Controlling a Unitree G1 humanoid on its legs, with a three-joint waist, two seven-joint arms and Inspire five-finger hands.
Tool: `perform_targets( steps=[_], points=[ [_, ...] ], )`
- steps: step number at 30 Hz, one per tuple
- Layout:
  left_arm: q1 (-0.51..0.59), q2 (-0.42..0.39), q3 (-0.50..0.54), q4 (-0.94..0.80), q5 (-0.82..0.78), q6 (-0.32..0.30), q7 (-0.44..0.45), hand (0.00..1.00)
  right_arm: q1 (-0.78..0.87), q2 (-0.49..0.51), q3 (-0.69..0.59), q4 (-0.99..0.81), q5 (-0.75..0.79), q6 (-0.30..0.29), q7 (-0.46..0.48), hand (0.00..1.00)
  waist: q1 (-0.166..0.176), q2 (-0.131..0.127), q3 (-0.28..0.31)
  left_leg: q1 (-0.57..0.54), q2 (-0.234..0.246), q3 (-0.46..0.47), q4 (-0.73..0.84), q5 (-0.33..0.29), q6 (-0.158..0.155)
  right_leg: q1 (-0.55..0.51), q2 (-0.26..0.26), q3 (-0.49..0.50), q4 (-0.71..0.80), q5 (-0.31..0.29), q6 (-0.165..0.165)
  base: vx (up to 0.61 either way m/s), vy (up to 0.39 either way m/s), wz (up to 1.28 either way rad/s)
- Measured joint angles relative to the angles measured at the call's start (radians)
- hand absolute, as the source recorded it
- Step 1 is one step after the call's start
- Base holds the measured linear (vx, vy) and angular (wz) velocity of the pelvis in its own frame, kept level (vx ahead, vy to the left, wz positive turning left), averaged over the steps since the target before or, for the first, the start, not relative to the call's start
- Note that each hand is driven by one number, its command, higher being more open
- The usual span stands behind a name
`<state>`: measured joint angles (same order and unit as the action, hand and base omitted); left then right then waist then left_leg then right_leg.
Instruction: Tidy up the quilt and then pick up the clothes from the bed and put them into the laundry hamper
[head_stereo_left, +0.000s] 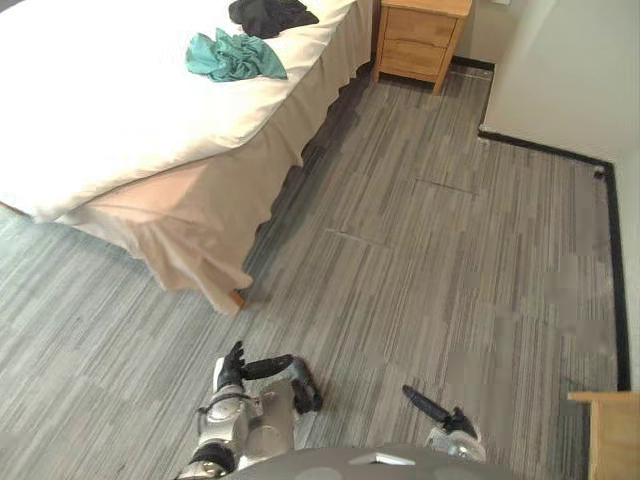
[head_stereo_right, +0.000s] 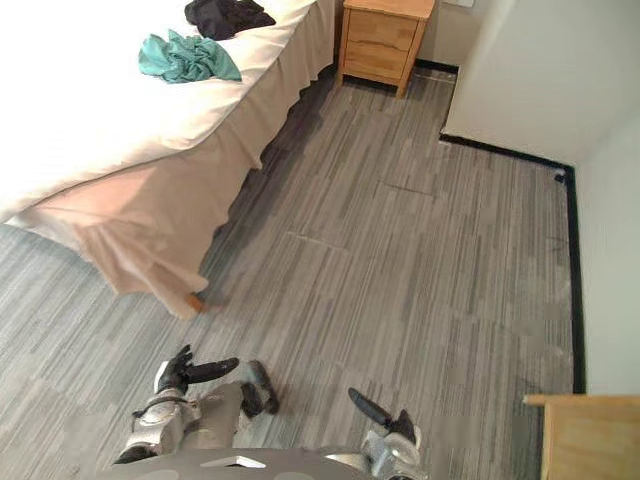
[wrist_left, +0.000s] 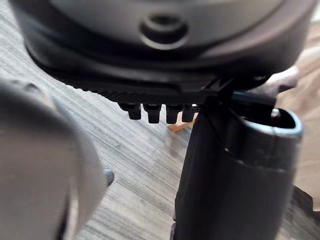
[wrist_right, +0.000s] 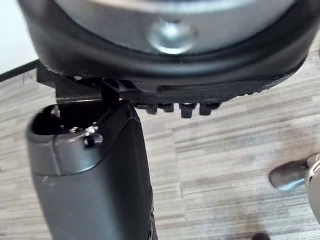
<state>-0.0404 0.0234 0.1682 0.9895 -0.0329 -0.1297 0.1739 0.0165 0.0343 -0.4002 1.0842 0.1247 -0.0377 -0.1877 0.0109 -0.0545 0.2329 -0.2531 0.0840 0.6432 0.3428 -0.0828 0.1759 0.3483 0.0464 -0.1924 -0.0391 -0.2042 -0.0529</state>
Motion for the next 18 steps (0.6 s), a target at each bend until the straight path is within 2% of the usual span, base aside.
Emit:
perform_targets(
  steps=[1, 2, 3, 4, 5, 6, 7, 8, 9, 10, 11, 12, 13, 14, 15, 16, 17, 18],
  points=[
    [0.007, 0.006, 0.034, -0.016, -0.012, 0.003, -0.003, 1.0, -0.007, 0.002, 0.011, -0.001, -0.001, 0.005, 0.012, 1.0, 0.016, 0.01, 0.01, -0.033, 0.082, 0.012, 0.182, -0.093, 0.037, -0.016, 0.032, -0.011, 0.112, 0.023, 0.032, 0.6, 0.033, 0.25],
    [0.003, 0.022, 0.046, -0.003, -0.017, 0.006, -0.007, 1.0, -0.005, 0.001, 0.01, 0.001, -0.001, 0.003, 0.015, 1.0, 0.022, 0.003, 0.009, -0.053, 0.097, 0.027, 0.292, -0.127, 0.049, -0.023, 0.043, -0.035, 0.189, 0.027, 0.041, 0.82, 0.207, 1.32],
    [0.03, 0.007, 0.029, 0.022, -0.017, 0.003, -0.01, 1.0, 0.045, -0.031, -0.037, 0.002, -0.003, 0.0, 0.002, 1.0, -0.022, 0.039, -0.018, 0.08, -0.034, -0.001, 0.046, -0.185, 0.073, -0.127, 0.022, -0.153, 0.589, 0.097, 0.117, 0.62, 0.278, 1.53],
    [0.032, 0.011, 0.025, 0.024, -0.017, 0.003, -0.009, 1.0, 0.05, -0.033, -0.039, 0.001, -0.004, -0.001, 0.003, 1.0, -0.026, 0.042, -0.015, 0.105, -0.052, -0.016, 0.002, -0.172, 0.028, -0.155, 0.008, -0.16, 0.673, 0.094, 0.108, 0.72, 0.327, 2.53],
    [0.024, 0.02, 0.026, 0.045, -0.017, 0.015, -0.01, 1.0, 0.062, -0.031, -0.04, 0.001, -0.004, -0.004, 0.002, 1.0, -0.041, -0.005, -0.018, 0.186, -0.13, -0.121, -0.091, -0.134, 0.008, -0.269, -0.073, -0.145, 0.929, 0.043, 0.095, 0.49, 0.136, 1.72],
    [0.024, 0.01, 0.025, 0.065, -0.017, 0.019, -0.011, 1.0, 0.069, -0.035, -0.041, 0.001, -0.003, 0.001, 0.001, 1.0, -0.038, -0.001, -0.016, 0.221, -0.142, -0.157, -0.111, -0.128, -0.001, -0.308, -0.114, -0.154, 0.994, 0.015, 0.086, 0.66, 0.04, 2.29],
    [0.024, 0.005, 0.036, 0.083, -0.023, 0.028, -0.013, 1.0, 0.081, -0.036, -0.039, -0.004, -0.004, 0.002, 0.002, 1.0, -0.04, 0.025, -0.009, 0.278, -0.142, -0.246, -0.144, -0.13, -0.008, -0.369, -0.177, -0.184, 1.017, -0.022, 0.066, 0.68, -0.065, 2.02],
    [0.018, -0.002, 0.047, 0.097, -0.032, 0.041, -0.011, 1.0, 0.084, -0.03, -0.049, -0.023, -0.001, -0.001, 0.003, 1.0, -0.04, 0.033, -0.005, 0.328, -0.134, -0.33, -0.169, -0.128, -0.015, -0.423, -0.228, -0.181, 0.973, -0.053, 0.064, 0.68, -0.107, 2.03],
    [0.016, -0.006, 0.051, 0.101, -0.034, 0.043, -0.006, 1.0, 0.084, -0.036, -0.051, -0.029, -0.002, -0.002, 0.008, 1.0, -0.04, 0.045, 0.001, 0.355, -0.122, -0.369, -0.183, -0.127, -0.03, -0.446, -0.242, -0.176, 0.935, -0.063, 0.057, 0.76, -0.285, 2.28],
    [0.01, -0.015, 0.056, 0.102, -0.035, 0.044, -0.006, 1.0, 0.085, -0.044, -0.054, -0.041, -0.003, -0.014, 0.012, 1.0, -0.038, 0.072, 0.015, 0.401, -0.082, -0.457, -0.188, -0.13, -0.058, -0.494, -0.253, -0.156, 0.792, -0.064, 0.057, 0.6, -0.314, 1.83],
    [0.015, -0.018, 0.057, 0.102, -0.035, 0.044, -0.007, 1.0, 0.087, -0.045, -0.056, -0.042, -0.003, -0.019, 0.012, 1.0, -0.036, 0.081, 0.017, 0.414, -0.065, -0.475, -0.189, -0.13, -0.084, -0.511, -0.255, -0.143, 0.721, -0.057, 0.067, 0.69, -0.434, 2.13],
    [0.03, -0.019, 0.075, 0.099, -0.036, 0.043, -0.009, 1.0, 0.088, -0.043, -0.055, -0.054, -0.003, -0.021, 0.012, 1.0, -0.036, 0.083, 0.016, 0.433, -0.034, -0.502, -0.189, -0.135, -0.12, -0.543, -0.256, -0.094, 0.571, -0.029, 0.101, 0.55, -0.467, 1.8],
    [0.043, -0.019, 0.1, 0.09, -0.037, 0.044, -0.008, 1.0, 0.091, -0.038, -0.047, -0.062, -0.003, -0.02, 0.01, 1.0, -0.035, 0.068, 0.008, 0.45, -0.003, -0.525, -0.189, -0.156, -0.174, -0.568, -0.26, -0.044, 0.417, 0.022, 0.127, 0.55, -0.506, 1.72],
    [0.055, -0.018, 0.118, 0.078, -0.04, 0.044, -0.01, 1.0, 0.099, -0.036, -0.035, -0.061, -0.003, -0.018, 0.01, 1.0, -0.032, 0.053, -0.001, 0.456, 0.008, -0.531, -0.189, -0.173, -0.205, -0.572, -0.265, -0.018, 0.337, 0.081, 0.124, 0.56, -0.586, 1.5],
    [0.077, -0.014, 0.164, 0.059, -0.044, 0.044, -0.012, 1.0, 0.121, -0.025, -0.007, -0.057, -0.002, -0.016, 0.01, 1.0, -0.012, 0.013, -0.017, 0.483, 0.017, -0.544, -0.188, -0.214, -0.275, -0.579, -0.28, 0.041, 0.241, 0.305, 0.142, 0.55, -0.616, 1.01],
    [0.076, -0.049, 0.21, 0.074, -0.052, 0.048, -0.009, 1.0, 0.113, -0.062, -0.005, -0.048, 0.0, -0.015, 0.013, 1.0, 0.004, 0.072, -0.013, 0.507, 0.085, -0.559, -0.188, -0.231, -0.306, -0.577, -0.24, 0.014, 0.315, 0.274, 0.153, 0.52, -0.578, 0.99],
    [0.085, -0.075, 0.262, 0.066, -0.057, 0.051, -0.019, 1.0, 0.116, -0.08, 0.026, -0.06, -0.001, -0.01, 0.011, 1.0, 0.011, 0.072, -0.029, 0.491, 0.113, -0.561, -0.185, -0.186, -0.309, -0.581, -0.232, 0.012, 0.371, 0.217, 0.139, 0.42, -0.485, 0.64],
    [0.087, -0.075, 0.272, 0.063, -0.057, 0.047, -0.028, 1.0, 0.115, -0.077, 0.034, -0.061, -0.002, -0.012, 0.005, 1.0, 0.013, 0.065, -0.034, 0.496, 0.114, -0.559, -0.187, -0.16, -0.308, -0.582, -0.237, 0.005, 0.405, 0.174, 0.135, 0.32, -0.427, 0.62]
  ],
)
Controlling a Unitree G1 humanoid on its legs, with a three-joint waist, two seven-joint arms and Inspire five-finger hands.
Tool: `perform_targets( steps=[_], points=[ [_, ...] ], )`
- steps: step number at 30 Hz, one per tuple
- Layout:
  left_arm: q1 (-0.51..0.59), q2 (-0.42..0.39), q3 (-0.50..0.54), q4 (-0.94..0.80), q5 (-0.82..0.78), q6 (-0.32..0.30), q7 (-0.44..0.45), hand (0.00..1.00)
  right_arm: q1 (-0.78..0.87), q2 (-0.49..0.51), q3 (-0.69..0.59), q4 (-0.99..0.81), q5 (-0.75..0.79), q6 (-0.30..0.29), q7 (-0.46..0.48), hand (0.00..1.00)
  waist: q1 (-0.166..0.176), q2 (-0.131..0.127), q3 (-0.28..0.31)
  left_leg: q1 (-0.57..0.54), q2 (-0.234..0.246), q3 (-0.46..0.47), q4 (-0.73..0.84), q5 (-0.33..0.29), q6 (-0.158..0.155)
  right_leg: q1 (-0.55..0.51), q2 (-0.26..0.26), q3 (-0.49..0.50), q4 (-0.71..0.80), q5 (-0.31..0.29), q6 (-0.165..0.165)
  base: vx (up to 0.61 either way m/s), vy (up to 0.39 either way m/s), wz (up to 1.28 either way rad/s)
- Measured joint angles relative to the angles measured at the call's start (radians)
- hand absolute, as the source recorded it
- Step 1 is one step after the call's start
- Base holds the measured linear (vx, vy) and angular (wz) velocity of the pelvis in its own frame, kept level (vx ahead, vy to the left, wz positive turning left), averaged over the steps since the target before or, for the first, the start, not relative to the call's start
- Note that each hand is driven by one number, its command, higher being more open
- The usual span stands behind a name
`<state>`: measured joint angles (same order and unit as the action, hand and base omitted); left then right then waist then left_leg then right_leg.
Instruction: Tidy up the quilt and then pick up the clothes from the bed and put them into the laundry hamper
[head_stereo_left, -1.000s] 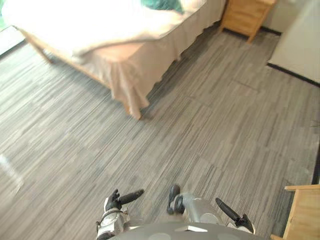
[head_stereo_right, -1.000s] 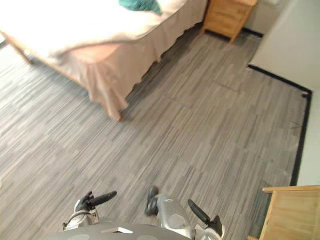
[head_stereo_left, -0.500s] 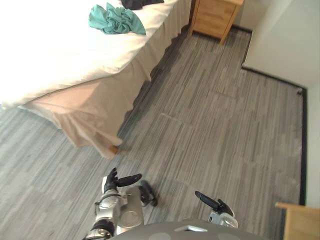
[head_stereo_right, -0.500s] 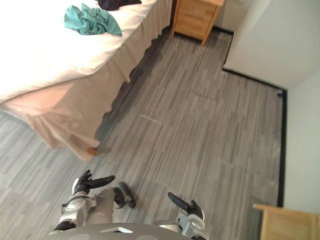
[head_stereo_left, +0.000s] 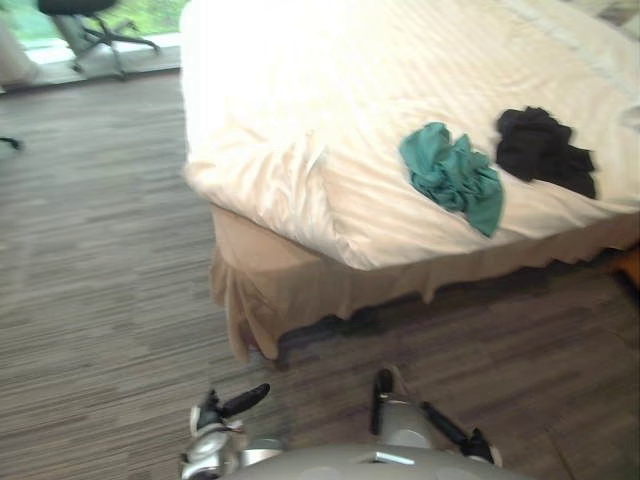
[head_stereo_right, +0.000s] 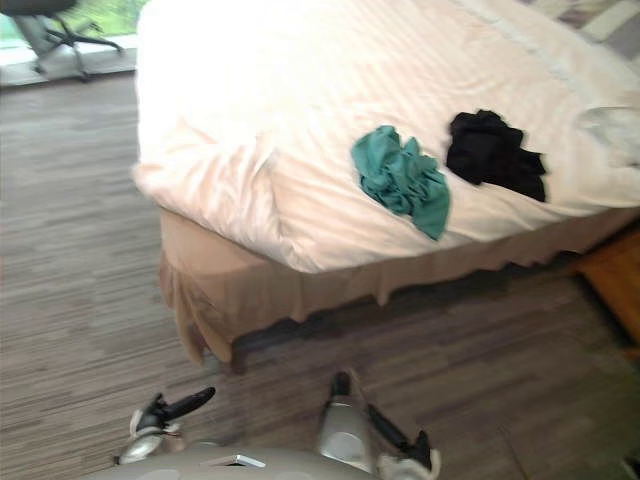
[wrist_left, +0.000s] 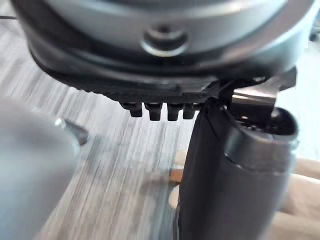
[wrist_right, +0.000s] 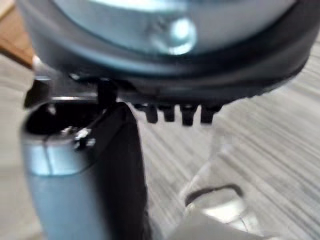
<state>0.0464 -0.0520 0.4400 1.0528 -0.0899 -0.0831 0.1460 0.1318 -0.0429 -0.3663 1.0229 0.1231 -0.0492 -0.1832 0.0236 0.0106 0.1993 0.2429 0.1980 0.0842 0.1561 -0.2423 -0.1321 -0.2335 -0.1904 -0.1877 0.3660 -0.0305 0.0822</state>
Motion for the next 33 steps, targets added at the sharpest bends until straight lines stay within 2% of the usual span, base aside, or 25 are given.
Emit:
perform_targets(
  steps=[1, 2, 3, 7, 8, 9, 11, 12, 13, 15, 19, 24, 27, 28, 29, 30, 31, 33],
  points=[
    [0.001, -0.004, 0.003, -0.002, 0.0, -0.003, -0.001, 1.0, -0.006, -0.007, 0.017, -0.003, 0.0, 0.003, 0.005, 1.0, 0.001, 0.008, -0.004, 0.018, 0.014, 0.005, -0.01, 0.039, -0.004, 0.001, -0.003, -0.017, 0.058, -0.04, -0.022, 0.34, -0.503, 0.56],
    [0.003, -0.006, 0.01, -0.001, 0.0, -0.003, -0.002, 1.0, -0.008, -0.018, 0.048, -0.007, 0.0, 0.007, 0.01, 1.0, 0.001, 0.0, -0.009, 0.035, 0.028, 0.007, -0.027, 0.082, -0.013, 0.007, -0.003, -0.04, 0.106, -0.084, -0.032, 0.29, -0.478, 0.54],
    [0.005, -0.01, 0.012, -0.002, 0.0, -0.003, -0.002, 1.0, -0.012, -0.029, 0.077, -0.014, -0.001, 0.011, 0.017, 1.0, 0.002, 0.012, -0.021, 0.044, 0.047, 0.008, -0.042, 0.113, -0.016, 0.022, 0.004, -0.064, 0.116, -0.108, -0.046, 0.19, -0.343, 0.45],
    [0.006, -0.012, 0.025, -0.01, -0.022, -0.003, -0.009, 1.0, -0.029, -0.037, 0.105, -0.014, -0.002, 0.021, 0.021, 1.0, -0.005, 0.013, -0.032, 0.0, 0.094, 0.008, -0.01, 0.189, -0.008, 0.106, 0.022, -0.165, 0.029, -0.125, -0.054, 0.06, -0.255, 0.64],
    [0.01, -0.011, 0.018, -0.022, -0.033, -0.003, -0.006, 1.0, -0.026, -0.037, 0.114, -0.015, -0.002, 0.022, 0.021, 1.0, -0.005, 0.009, -0.033, -0.025, 0.102, 0.05, 0.011, 0.215, -0.007, 0.145, 0.018, -0.201, -0.011, -0.119, -0.05, 0.0, -0.156, 0.97],
    [0.016, -0.012, -0.002, -0.033, -0.046, -0.004, -0.004, 1.0, -0.018, -0.038, 0.115, -0.015, -0.004, 0.022, 0.02, 1.0, -0.004, 0.004, -0.032, -0.034, 0.112, 0.132, 0.021, 0.23, -0.004, 0.182, 0.015, -0.233, -0.052, -0.106, -0.05, -0.02, -0.127, 0.98],
    [0.019, -0.009, -0.026, -0.033, -0.057, -0.004, -0.003, 1.0, -0.011, -0.042, 0.116, -0.015, -0.039, 0.024, 0.02, 1.0, -0.002, 0.008, -0.035, -0.034, 0.113, 0.23, 0.013, 0.235, 0.002, 0.214, 0.009, -0.259, -0.089, -0.092, -0.044, -0.03, -0.012, 0.63],
    [0.023, -0.002, -0.054, -0.03, -0.056, -0.004, -0.005, 1.0, -0.013, -0.043, 0.116, -0.014, -0.042, 0.021, 0.031, 1.0, -0.003, 0.008, -0.036, -0.034, 0.092, 0.298, -0.029, 0.242, 0.008, 0.219, -0.003, -0.274, -0.114, -0.082, -0.033, -0.03, 0.065, 0.43],
    [0.022, -0.001, -0.06, -0.028, -0.056, -0.004, -0.005, 1.0, -0.013, -0.044, 0.115, -0.012, -0.042, 0.021, 0.032, 1.0, -0.003, 0.01, -0.037, -0.034, 0.088, 0.3, -0.039, 0.246, 0.011, 0.218, -0.003, -0.275, -0.117, -0.079, -0.03, -0.03, 0.08, 0.49],
    [0.021, 0.018, -0.102, 0.002, -0.051, -0.002, -0.005, 1.0, -0.028, -0.041, 0.079, 0.014, -0.041, 0.026, 0.045, 1.0, -0.007, 0.02, -0.045, -0.034, 0.058, 0.297, -0.103, 0.251, 0.014, 0.22, 0.003, -0.269, -0.165, -0.035, -0.012, -0.02, 0.111, 0.3],
    [0.027, 0.035, -0.111, 0.012, -0.052, -0.002, -0.009, 1.0, -0.03, -0.026, 0.018, 0.066, -0.042, 0.03, 0.044, 1.0, -0.006, 0.003, -0.053, -0.019, 0.019, 0.297, -0.126, 0.251, 0.013, 0.283, 0.001, -0.254, -0.292, 0.06, -0.001, 0.03, 0.145, 0.06],
    [0.035, 0.047, -0.134, 0.019, -0.099, -0.005, -0.008, 1.0, -0.028, -0.006, -0.019, 0.081, -0.041, 0.035, 0.038, 1.0, -0.017, -0.004, -0.056, -0.005, 0.001, 0.297, -0.126, 0.248, 0.009, 0.334, 0.003, -0.246, -0.388, 0.12, 0.003, -0.01, 0.05, -0.01],
    [0.041, 0.046, -0.141, 0.041, -0.218, -0.011, 0.004, 1.0, -0.027, -0.007, -0.038, 0.082, -0.041, 0.035, 0.035, 1.0, -0.027, 0.012, -0.056, -0.005, 0.008, 0.292, -0.128, 0.226, -0.005, 0.355, 0.02, -0.251, -0.445, 0.151, 0.005, -0.07, -0.001, 0.01],
    [0.041, 0.044, -0.143, 0.048, -0.327, -0.018, 0.006, 1.0, -0.026, -0.013, -0.04, 0.082, -0.04, 0.035, 0.033, 1.0, -0.029, 0.019, -0.052, -0.005, 0.011, 0.288, -0.128, 0.212, -0.011, 0.356, 0.022, -0.253, -0.446, 0.155, 0.008, -0.08, 0.012, 0.04],
    [0.042, 0.044, -0.142, 0.049, -0.37, -0.022, 0.006, 1.0, -0.024, -0.017, -0.04, 0.082, -0.04, 0.036, 0.03, 1.0, -0.028, 0.021, -0.05, -0.005, 0.013, 0.285, -0.129, 0.202, -0.014, 0.356, 0.024, -0.255, -0.446, 0.157, 0.01, -0.1, 0.057, 0.14],
    [0.042, 0.032, -0.142, 0.05, -0.507, -0.039, 0.007, 1.0, -0.017, -0.03, -0.04, 0.084, -0.041, 0.036, 0.025, 1.0, -0.028, 0.039, -0.05, -0.006, 0.021, 0.263, -0.132, 0.16, -0.027, 0.357, 0.031, -0.26, -0.451, 0.16, 0.015, -0.07, 0.053, 0.13],
    [0.042, 0.029, -0.14, 0.05, -0.536, -0.043, 0.007, 1.0, -0.016, -0.031, -0.04, 0.085, -0.041, 0.036, 0.025, 1.0, -0.027, 0.041, -0.049, -0.006, 0.022, 0.26, -0.134, 0.153, -0.033, 0.357, 0.032, -0.261, -0.452, 0.16, 0.017, -0.09, 0.087, 0.1],
    [0.053, 0.031, -0.103, 0.05, -0.716, -0.059, 0.009, 1.0, -0.014, -0.027, -0.034, 0.105, -0.041, 0.036, 0.026, 1.0, -0.026, 0.025, -0.049, -0.01, 0.006, 0.247, -0.127, 0.141, -0.033, 0.36, 0.017, -0.247, -0.452, 0.167, 0.027, -0.08, 0.076, 0.04]
  ],
)
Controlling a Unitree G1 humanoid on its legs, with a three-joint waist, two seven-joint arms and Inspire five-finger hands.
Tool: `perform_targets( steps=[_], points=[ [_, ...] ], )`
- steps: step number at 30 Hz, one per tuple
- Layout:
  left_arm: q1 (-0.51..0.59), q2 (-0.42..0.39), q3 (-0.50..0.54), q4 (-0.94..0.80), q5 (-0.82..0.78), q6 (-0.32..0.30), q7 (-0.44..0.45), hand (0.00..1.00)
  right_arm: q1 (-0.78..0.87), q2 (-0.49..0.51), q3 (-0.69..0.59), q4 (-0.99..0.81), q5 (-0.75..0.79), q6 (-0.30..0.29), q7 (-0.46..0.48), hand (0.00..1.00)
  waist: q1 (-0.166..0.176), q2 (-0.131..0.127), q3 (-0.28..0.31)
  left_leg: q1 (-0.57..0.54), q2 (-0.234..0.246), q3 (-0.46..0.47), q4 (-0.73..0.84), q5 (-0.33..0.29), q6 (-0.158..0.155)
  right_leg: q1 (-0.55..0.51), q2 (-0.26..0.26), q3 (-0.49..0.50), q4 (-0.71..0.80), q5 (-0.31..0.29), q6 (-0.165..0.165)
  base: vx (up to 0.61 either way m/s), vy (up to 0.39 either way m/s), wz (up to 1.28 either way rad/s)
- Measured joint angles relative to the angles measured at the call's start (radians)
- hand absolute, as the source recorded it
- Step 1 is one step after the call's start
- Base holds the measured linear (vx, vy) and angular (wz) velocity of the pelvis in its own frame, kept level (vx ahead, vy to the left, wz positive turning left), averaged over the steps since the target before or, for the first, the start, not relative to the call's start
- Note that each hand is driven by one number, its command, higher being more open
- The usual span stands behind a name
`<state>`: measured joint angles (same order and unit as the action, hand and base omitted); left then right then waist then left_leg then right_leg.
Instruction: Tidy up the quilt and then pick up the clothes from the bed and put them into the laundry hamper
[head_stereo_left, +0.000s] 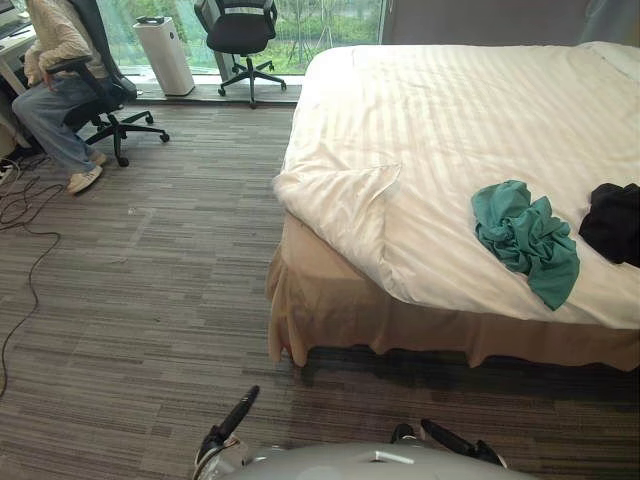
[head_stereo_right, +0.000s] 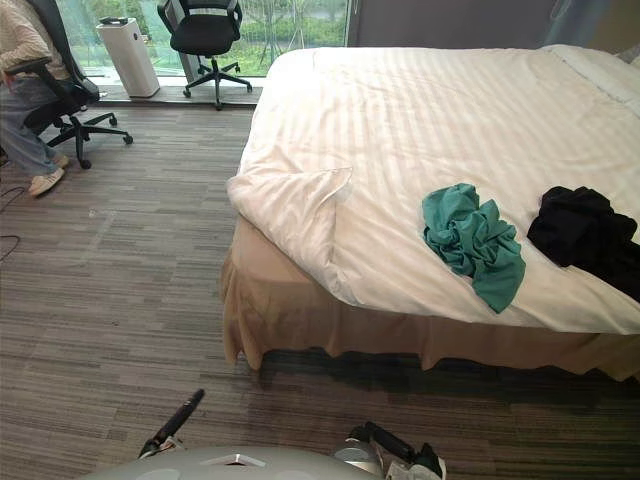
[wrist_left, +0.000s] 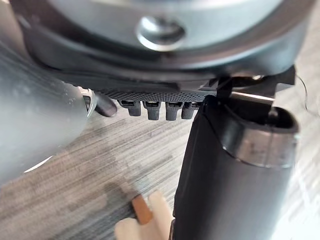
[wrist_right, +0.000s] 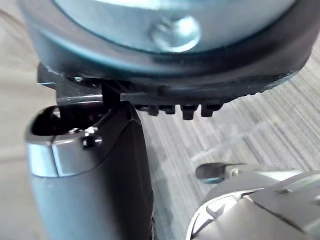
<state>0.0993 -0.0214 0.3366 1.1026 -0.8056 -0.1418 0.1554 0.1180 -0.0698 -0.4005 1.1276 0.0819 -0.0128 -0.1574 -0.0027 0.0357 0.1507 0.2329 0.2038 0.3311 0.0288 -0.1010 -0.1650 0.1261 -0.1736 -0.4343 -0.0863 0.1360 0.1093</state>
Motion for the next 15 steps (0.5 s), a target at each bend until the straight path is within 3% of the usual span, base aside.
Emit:
perform_targets(
  steps=[3, 6, 9, 15],
  points=[
    [0.032, -0.016, 0.042, -0.029, -0.15, -0.031, 0.03, 1.0, 0.014, 0.022, 0.0, -0.001, 0.0, 0.001, -0.001, 1.0, -0.003, -0.022, -0.003, -0.008, -0.01, -0.013, 0.0, -0.002, 0.001, -0.002, -0.009, 0.0, 0.0, 0.002, 0.003, -0.04, 0.055, 0.11],
    [0.094, -0.034, 0.083, -0.214, -0.217, -0.069, 0.087, 1.0, 0.032, 0.027, 0.002, -0.002, -0.001, 0.002, -0.014, 1.0, 0.004, -0.032, 0.004, -0.021, -0.018, -0.047, -0.016, 0.013, 0.008, -0.002, -0.014, -0.02, 0.0, 0.001, 0.003, 0.02, 0.018, 0.24],
    [0.097, -0.04, 0.241, -0.28, -0.26, -0.098, 0.08, 1.0, 0.032, 0.028, -0.001, -0.006, -0.031, -0.003, -0.022, 1.0, 0.004, -0.028, 0.002, -0.019, -0.022, -0.058, -0.032, 0.024, 0.003, 0.002, -0.015, -0.032, 0.004, 0.003, -0.001, 0.06, 0.035, 0.17],
    [0.069, -0.03, 0.391, -0.308, -0.376, -0.111, 0.065, 1.0, 0.035, 0.021, 0.0, -0.006, -0.033, -0.004, -0.018, 1.0, 0.019, -0.016, -0.006, -0.018, -0.024, -0.085, -0.035, 0.024, 0.003, 0.02, -0.017, -0.051, 0.006, 0.002, -0.002, 0.06, 0.037, 0.14]
  ],
)
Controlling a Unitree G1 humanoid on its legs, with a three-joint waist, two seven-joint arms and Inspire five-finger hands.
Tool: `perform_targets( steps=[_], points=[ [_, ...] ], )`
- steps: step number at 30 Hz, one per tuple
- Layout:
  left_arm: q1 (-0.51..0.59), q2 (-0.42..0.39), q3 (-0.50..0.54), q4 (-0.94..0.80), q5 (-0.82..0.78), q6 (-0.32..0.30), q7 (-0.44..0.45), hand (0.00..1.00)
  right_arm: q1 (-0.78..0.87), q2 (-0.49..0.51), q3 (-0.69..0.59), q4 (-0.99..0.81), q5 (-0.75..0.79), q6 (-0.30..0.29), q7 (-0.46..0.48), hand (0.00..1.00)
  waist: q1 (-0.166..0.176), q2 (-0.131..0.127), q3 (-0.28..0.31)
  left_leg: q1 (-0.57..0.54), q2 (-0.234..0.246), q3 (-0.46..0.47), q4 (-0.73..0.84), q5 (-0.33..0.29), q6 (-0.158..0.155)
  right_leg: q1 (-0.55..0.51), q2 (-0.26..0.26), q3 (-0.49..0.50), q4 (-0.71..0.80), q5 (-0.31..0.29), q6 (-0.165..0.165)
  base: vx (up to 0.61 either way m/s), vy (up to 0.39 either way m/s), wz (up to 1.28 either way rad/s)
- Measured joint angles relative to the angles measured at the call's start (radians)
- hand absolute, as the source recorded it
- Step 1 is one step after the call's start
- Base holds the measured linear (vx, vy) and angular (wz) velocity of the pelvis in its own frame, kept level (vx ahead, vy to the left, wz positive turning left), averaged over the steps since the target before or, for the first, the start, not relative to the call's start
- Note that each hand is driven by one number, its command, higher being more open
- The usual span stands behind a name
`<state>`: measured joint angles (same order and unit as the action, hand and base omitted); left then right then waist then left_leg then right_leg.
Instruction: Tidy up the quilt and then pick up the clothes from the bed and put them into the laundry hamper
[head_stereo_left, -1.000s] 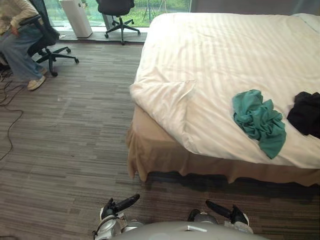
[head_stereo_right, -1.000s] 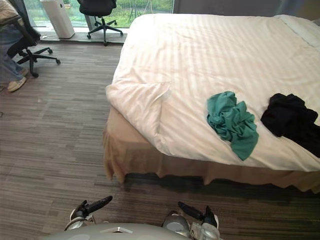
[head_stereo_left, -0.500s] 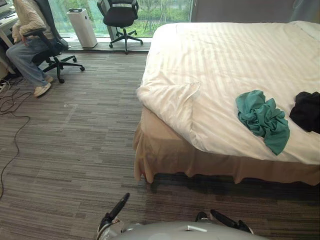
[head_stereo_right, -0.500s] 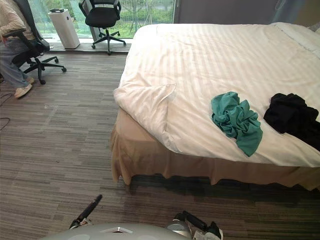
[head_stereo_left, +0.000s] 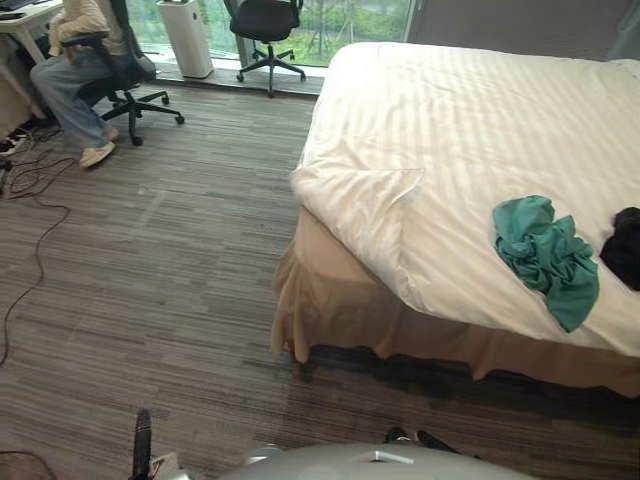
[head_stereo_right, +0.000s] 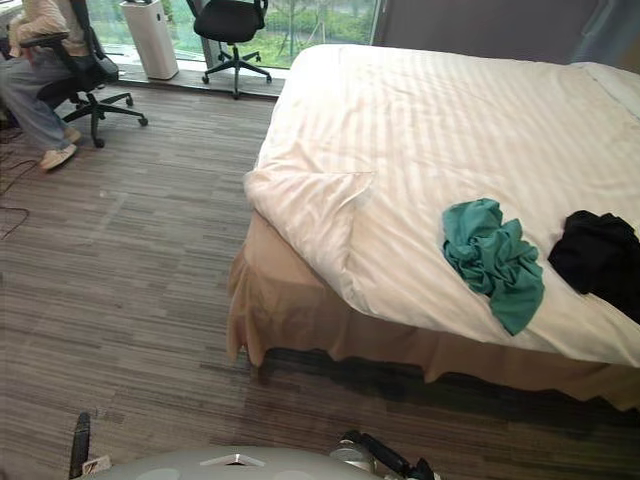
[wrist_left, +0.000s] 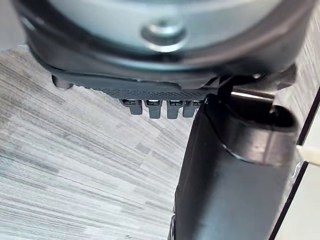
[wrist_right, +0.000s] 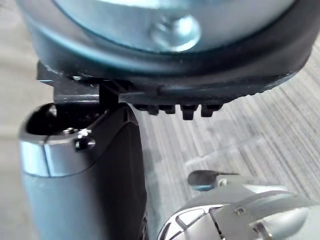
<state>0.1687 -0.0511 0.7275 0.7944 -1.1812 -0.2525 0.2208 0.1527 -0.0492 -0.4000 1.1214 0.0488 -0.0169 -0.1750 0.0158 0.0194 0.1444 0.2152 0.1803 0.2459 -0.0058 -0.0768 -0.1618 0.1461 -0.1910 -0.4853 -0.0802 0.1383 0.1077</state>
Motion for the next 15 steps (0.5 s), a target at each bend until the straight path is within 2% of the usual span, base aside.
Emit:
perform_targets(
  steps=[3, 4, 6, 7, 8, 10, 11, 13, 15],
  points=[
    [-0.042, 0.007, 0.053, -0.086, -0.041, -0.023, 0.0, 1.0, -0.001, -0.014, 0.015, 0.0, 0.0, 0.001, 0.001, 1.0, 0.01, 0.005, -0.002, -0.003, 0.0, -0.002, 0.002, -0.001, 0.001, 0.0, 0.0, 0.002, 0.0, 0.0, 0.0, 0.0, 0.007, 0.02],
    [-0.085, 0.034, 0.113, -0.094, -0.046, -0.027, 0.001, 1.0, 0.0, -0.017, 0.02, 0.0, 0.0, 0.003, 0.003, 1.0, 0.011, 0.014, -0.005, -0.002, 0.001, 0.0, 0.003, -0.001, 0.002, -0.002, 0.001, 0.008, 0.0, -0.001, -0.001, -0.03, 0.017, -0.1],
    [-0.179, 0.119, 0.244, -0.076, -0.07, -0.029, 0.018, 1.0, 0.001, -0.02, 0.036, 0.0, 0.0, 0.005, 0.011, 1.0, 0.011, 0.01, -0.016, -0.001, 0.004, 0.018, 0.006, -0.003, 0.001, -0.012, 0.006, 0.028, 0.0, -0.002, -0.001, -0.03, 0.009, -0.21],
    [-0.25, 0.241, 0.295, -0.01, -0.068, -0.029, 0.025, 1.0, 0.001, -0.021, 0.046, -0.001, 0.0, 0.001, 0.022, 1.0, 0.007, 0.009, -0.017, 0.003, 0.008, 0.03, 0.008, -0.003, 0.0, -0.014, 0.01, 0.039, 0.0, -0.002, -0.001, -0.05, 0.002, -0.36],
    [-0.319, 0.396, 0.276, 0.039, -0.068, -0.047, 0.054, 1.0, 0.004, -0.023, 0.051, 0.001, 0.0, 0.004, 0.023, 1.0, 0.008, 0.007, -0.024, 0.0, 0.01, 0.041, 0.013, -0.004, -0.001, -0.026, 0.013, 0.057, 0.0, 0.0, -0.001, -0.05, 0.003, -0.3],
    [-0.355, 0.49, 0.214, 0.031, -0.06, -0.067, 0.059, 1.0, 0.011, -0.023, 0.056, 0.0, 0.003, 0.003, 0.023, 1.0, 0.008, 0.004, -0.026, -0.003, 0.008, 0.043, 0.018, -0.006, -0.001, -0.03, 0.012, 0.066, 0.0, 0.001, -0.001, -0.04, 0.015, -0.19],
    [-0.38, 0.567, 0.154, -0.031, 0.014, -0.08, 0.061, 1.0, 0.015, -0.024, 0.055, -0.007, 0.003, 0.003, 0.02, 1.0, 0.005, 0.007, -0.033, -0.004, 0.004, 0.055, 0.021, -0.011, 0.001, -0.039, 0.009, 0.083, 0.0, 0.005, -0.001, -0.02, 0.028, -0.17],
    [-0.401, 0.586, 0.13, -0.075, 0.069, -0.092, 0.06, 1.0, 0.026, -0.024, 0.053, -0.024, 0.003, 0.002, 0.02, 1.0, 0.003, 0.014, -0.035, -0.005, 0.001, 0.059, 0.023, -0.016, 0.002, -0.043, 0.007, 0.088, 0.0, 0.005, -0.001, -0.01, 0.029, -0.13],
    [-0.412, 0.579, 0.079, -0.157, 0.159, -0.113, 0.078, 1.0, 0.041, -0.026, 0.039, -0.037, 0.003, -0.005, 0.022, 1.0, 0.002, 0.032, -0.051, -0.017, 0.001, 0.07, 0.04, -0.029, 0.0, -0.058, 0.008, 0.104, 0.0, 0.006, 0.0, 0.03, 0.034, -0.15]
  ],
)
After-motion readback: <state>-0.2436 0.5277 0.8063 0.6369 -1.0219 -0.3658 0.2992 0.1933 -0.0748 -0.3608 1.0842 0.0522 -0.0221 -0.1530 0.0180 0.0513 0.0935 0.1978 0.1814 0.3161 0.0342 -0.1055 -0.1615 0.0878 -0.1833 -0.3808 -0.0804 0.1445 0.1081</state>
